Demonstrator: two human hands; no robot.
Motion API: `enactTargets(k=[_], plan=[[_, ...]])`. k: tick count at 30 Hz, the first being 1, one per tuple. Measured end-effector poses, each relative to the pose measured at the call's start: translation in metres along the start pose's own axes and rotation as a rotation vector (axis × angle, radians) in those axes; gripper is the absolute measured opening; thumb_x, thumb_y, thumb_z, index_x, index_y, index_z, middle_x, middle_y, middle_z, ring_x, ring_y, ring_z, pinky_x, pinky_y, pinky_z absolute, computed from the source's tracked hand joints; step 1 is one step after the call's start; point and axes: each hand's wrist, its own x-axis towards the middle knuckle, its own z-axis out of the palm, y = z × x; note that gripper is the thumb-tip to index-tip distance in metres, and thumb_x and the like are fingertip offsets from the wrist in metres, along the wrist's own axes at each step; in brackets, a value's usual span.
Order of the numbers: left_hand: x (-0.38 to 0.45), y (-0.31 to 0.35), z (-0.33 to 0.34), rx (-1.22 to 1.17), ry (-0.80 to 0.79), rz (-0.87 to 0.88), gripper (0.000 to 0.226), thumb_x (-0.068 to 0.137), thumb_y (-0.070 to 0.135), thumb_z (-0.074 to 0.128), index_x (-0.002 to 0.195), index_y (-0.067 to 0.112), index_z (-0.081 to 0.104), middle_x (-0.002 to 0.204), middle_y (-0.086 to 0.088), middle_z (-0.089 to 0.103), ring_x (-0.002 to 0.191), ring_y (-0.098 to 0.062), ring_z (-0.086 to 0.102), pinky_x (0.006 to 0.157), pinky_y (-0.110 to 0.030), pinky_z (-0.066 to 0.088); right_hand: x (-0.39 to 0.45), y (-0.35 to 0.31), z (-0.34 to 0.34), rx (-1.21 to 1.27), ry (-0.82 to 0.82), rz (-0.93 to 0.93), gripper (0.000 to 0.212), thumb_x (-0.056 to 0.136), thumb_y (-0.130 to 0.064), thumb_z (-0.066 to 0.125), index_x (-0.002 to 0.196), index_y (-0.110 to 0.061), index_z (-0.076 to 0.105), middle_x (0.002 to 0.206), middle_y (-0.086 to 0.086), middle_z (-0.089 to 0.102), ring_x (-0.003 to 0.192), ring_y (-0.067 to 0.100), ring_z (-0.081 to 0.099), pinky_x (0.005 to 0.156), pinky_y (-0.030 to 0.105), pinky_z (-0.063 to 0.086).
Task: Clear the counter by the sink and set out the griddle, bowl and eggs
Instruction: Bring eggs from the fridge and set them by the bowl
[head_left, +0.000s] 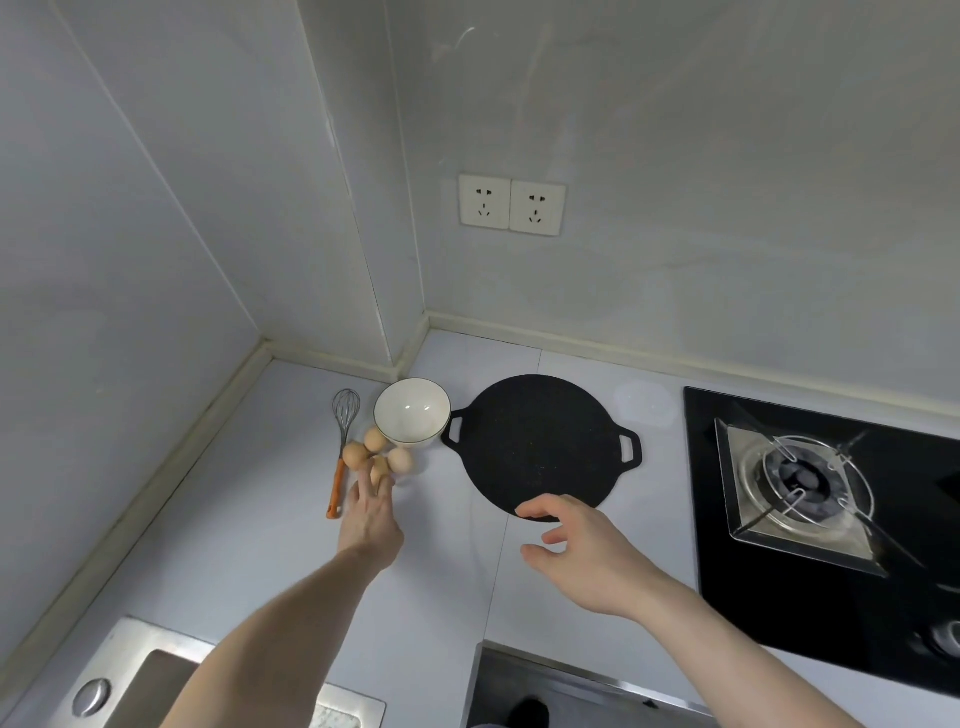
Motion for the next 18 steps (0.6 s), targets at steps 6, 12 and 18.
enactTargets(k=[6, 12, 18], plan=[[-0.008, 0.002, 0.0, -0.013, -0.004, -0.018, 0.066, 0.081, -0.006, 0.048, 0.142, 0.017, 0.041, 0.161, -0.005, 0.0, 0.13, -0.035, 0.04, 0.09, -0.04, 0.051, -0.005, 0.001, 0.003, 0.007, -0.008, -0.004, 0.04, 0.097, -0.038, 0.059, 0.136, -0.044, 0.048, 0.138, -0.024, 0.044, 0.118, -0.001, 0.053, 0.09, 0.024, 0.055], [-0.014, 0.004, -0.002, -0.01, -0.018, -0.038, 0.065, 0.081, -0.006, 0.048, 0.141, 0.016, 0.042, 0.159, -0.001, -0.004, 0.125, -0.033, 0.043, 0.087, -0.039, 0.054, -0.011, 0.004, 0.001, 0.008, -0.006, -0.007, 0.041, 0.097, -0.038, 0.059, 0.136, -0.044, 0.049, 0.138, -0.024, 0.044, 0.118, 0.0, 0.054, 0.091, 0.025, 0.055], [-0.02, 0.009, -0.003, -0.013, -0.019, -0.048, 0.064, 0.08, -0.006, 0.049, 0.14, 0.016, 0.043, 0.161, -0.002, -0.004, 0.125, -0.034, 0.045, 0.088, -0.04, 0.054, -0.014, 0.006, 0.004, 0.018, -0.01, -0.015, 0.041, 0.097, -0.039, 0.059, 0.136, -0.045, 0.048, 0.139, -0.023, 0.044, 0.117, 0.0, 0.054, 0.094, 0.025, 0.053]])
